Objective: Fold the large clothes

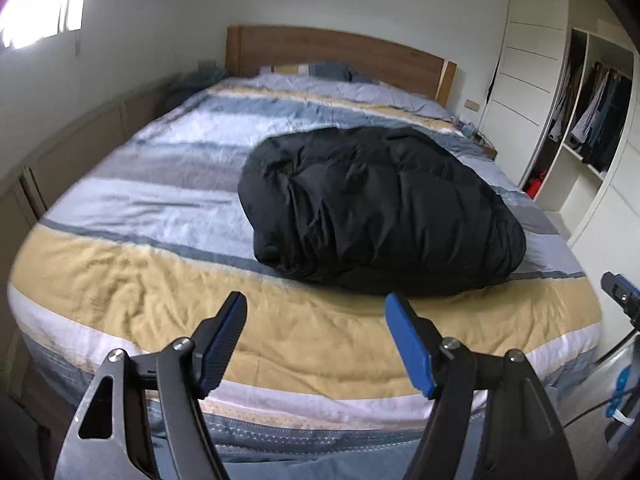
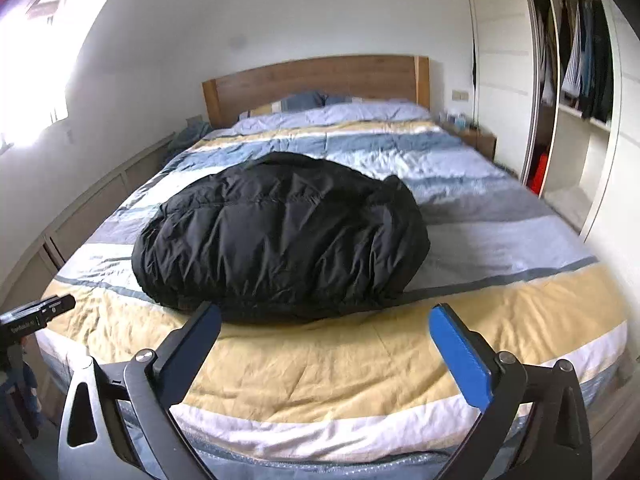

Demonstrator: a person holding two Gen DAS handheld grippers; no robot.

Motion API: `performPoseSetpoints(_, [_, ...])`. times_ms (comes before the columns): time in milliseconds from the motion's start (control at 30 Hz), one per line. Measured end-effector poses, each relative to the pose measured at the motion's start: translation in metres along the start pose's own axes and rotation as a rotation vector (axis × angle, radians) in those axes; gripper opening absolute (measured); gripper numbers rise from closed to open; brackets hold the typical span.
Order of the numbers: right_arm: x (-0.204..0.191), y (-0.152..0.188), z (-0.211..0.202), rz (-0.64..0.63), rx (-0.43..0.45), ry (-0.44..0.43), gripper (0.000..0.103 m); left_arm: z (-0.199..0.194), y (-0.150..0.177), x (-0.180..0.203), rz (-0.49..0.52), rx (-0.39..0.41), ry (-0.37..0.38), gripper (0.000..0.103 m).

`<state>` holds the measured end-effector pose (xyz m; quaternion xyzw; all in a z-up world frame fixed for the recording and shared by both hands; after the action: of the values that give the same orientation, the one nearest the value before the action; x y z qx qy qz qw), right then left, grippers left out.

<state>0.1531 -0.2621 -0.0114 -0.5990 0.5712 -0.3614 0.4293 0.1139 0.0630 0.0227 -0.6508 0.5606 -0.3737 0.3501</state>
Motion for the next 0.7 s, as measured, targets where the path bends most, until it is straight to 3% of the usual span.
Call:
performPoseSetpoints(400, [-0.034, -0.012, -0.046, -0.112, 0.131, 0.004, 0.102, -0.057, -0.019, 0.029, 0.093, 0.177, -0.175, 0.070])
performPoseSetpoints(700, [-0.045, -0.018, -0.059, -0.114, 0.173, -0.025, 0.102, -0.069, -0.017, 0.039, 0.114, 0.206, -0.176, 0.070])
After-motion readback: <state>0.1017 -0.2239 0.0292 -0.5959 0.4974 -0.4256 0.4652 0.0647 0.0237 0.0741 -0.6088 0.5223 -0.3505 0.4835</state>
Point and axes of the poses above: each gripper's, at about its wrist camera, not at the fingertips, and z roughly the way its jaws point, x to its right, y to its underside, the point moved 4 cm from there along z, roughly the way its jaws point, and after that the axes turned 13 degrees about x, right-handed, at the moved point
